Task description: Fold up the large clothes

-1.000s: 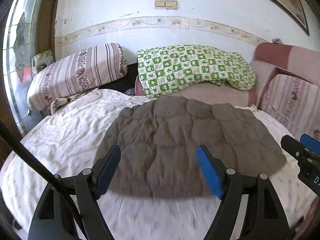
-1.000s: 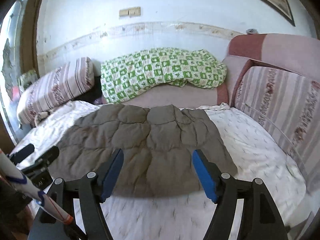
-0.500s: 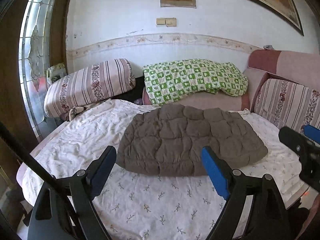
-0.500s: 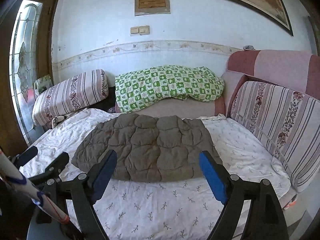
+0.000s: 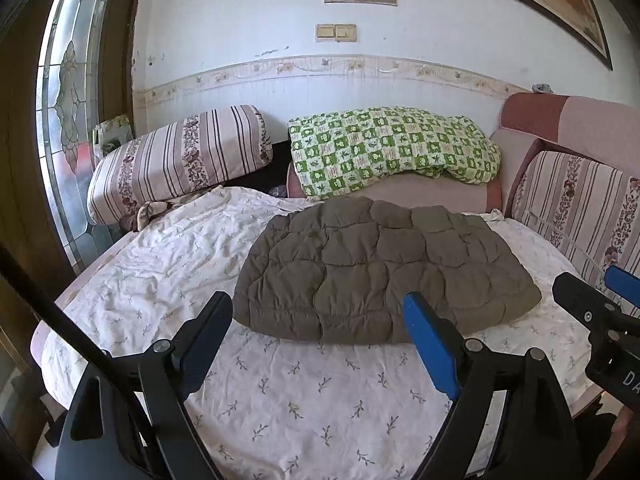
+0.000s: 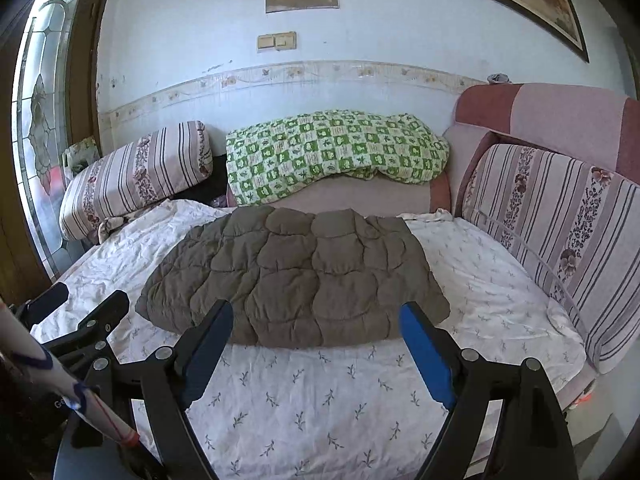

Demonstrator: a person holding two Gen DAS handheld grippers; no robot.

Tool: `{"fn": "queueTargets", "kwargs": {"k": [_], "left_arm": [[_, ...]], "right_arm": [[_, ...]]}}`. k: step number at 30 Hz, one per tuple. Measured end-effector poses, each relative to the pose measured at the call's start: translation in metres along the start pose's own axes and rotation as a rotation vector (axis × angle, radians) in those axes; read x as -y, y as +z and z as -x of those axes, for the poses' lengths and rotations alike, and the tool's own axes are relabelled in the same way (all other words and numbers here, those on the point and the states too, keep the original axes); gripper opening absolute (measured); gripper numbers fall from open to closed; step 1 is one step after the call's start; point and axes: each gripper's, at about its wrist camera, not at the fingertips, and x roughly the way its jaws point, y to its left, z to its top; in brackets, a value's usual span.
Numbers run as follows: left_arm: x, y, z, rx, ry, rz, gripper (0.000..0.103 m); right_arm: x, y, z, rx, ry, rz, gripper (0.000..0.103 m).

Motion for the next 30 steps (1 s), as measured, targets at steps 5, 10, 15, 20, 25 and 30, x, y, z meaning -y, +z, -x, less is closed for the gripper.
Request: {"fn": "queueTargets", "kwargs": {"k": [5, 10, 15, 20, 25, 30], "left_arm": [[-0.002, -0.002, -0.006, -0.013, -0.002, 0.003, 0.086], [-0.005, -0.003, -0.011, -0.033, -0.008, 0.014, 0.088], [-0.006, -0.001, -0.013, -0.049, 0.011, 0.002, 0.094], [-0.007, 0.003, -0.015, -0.072, 0.032, -0.009, 0.098], [-0.011, 0.008, -0.008, -0.024, 0.060, -0.012, 0.098], [-0.009, 0.010, -0.006, -0.018, 0.045, -0.027, 0.098]], "right_arm": [[-0.002, -0.003, -0.007, -0.017, -0.003, 0.002, 0.089], [-0.003, -0.005, -0.011, -0.027, -0.002, 0.008, 0.089], [-0.005, -0.006, -0.011, -0.028, -0.007, 0.011, 0.089], [-0.005, -0.006, -0.010, -0.027, -0.010, 0.013, 0.089], [-0.004, -0.007, -0.010, -0.024, -0.012, 0.017, 0.089], [-0.005, -0.007, -0.010, -0.025, -0.012, 0.017, 0.089]]}}
